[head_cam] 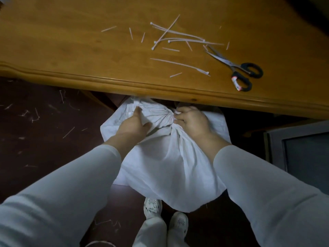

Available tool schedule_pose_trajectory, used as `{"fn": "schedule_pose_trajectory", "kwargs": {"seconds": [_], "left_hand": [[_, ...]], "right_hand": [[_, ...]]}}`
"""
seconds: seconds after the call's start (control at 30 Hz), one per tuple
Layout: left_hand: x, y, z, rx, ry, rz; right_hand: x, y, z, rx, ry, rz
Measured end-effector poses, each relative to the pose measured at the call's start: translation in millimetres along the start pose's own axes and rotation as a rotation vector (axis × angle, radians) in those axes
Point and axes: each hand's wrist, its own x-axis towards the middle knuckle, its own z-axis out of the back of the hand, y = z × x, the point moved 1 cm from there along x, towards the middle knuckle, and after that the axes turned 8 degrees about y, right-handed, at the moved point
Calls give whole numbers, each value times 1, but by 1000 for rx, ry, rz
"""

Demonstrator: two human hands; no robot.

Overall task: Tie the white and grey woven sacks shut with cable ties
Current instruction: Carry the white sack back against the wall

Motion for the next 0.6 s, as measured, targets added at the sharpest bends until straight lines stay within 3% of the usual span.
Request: {"fn": "schedule_pose_trajectory", "kwargs": {"seconds": [0.07, 0.23, 0.3, 0.33, 0.47, 0.6], "left_hand": [[-1, 0, 1, -25, -35, -9], [-16, 3, -2, -284, -327, -15], [-18, 7, -8, -415, -256, 94], [-17, 12, -12, -371, -169, 143], [-9, 24, -28, 102, 240, 154], [2, 26, -29, 167, 145, 185]], "right_hand": [[2, 2, -4, -6, -31, 5], [11, -1, -5, 195, -58, -70], [14, -4, -4, 197, 14, -64], [15, -6, -3, 204, 43, -72], [19, -13, -6, 282, 106, -136], [14, -17, -20, 359, 70, -189]]}}
